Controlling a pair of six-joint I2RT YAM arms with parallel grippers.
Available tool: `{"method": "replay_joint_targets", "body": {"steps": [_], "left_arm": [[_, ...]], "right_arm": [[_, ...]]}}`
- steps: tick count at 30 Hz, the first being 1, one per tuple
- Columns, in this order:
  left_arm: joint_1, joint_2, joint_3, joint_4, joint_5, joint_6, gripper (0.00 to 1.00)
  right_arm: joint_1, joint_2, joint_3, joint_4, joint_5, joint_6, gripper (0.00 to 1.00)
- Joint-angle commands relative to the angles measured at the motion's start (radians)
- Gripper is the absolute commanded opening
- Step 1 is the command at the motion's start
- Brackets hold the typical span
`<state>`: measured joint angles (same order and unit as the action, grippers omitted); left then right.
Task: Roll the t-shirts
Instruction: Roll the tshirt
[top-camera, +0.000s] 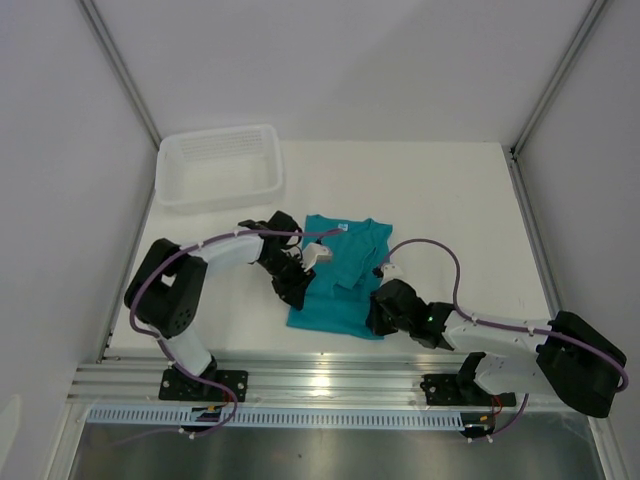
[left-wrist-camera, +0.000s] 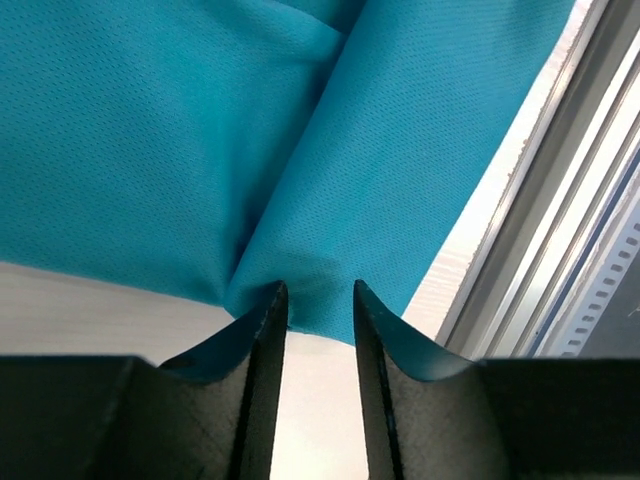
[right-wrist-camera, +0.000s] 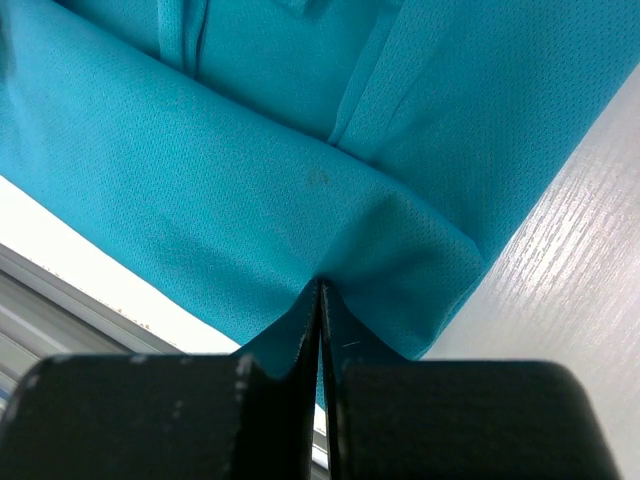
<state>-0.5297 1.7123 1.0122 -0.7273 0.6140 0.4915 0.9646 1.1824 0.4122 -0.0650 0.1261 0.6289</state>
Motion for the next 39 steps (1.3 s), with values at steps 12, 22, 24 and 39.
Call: {"method": "replay_joint_targets", "body": {"steps": [12, 22, 24, 39], "left_arm": [[-0.099, -0.379, -0.012, -0.002, -0.003, 0.183, 0.56], [-0.317, -0.433, -0.299, 0.232, -0.422, 0.274, 0.6], [-0.317, -0.421, -0.282, 0.22, -0.427, 0.263, 0.59], [-0.358, -0.41, -0.369, 0.23, -0.356, 0.371, 0.66]], "right_arm": [[-0.036, -0.035, -0.038, 0.03, -0.022, 0.02, 0.04], [-0.04, -0.101, -0.043, 0.005, -0.014, 0.011, 0.05], [-0.04, -0.106, -0.041, -0.002, -0.01, 0.009, 0.05], [-0.046, -0.122, -0.03, -0.032, 0.001, -0.006, 0.06]]}}
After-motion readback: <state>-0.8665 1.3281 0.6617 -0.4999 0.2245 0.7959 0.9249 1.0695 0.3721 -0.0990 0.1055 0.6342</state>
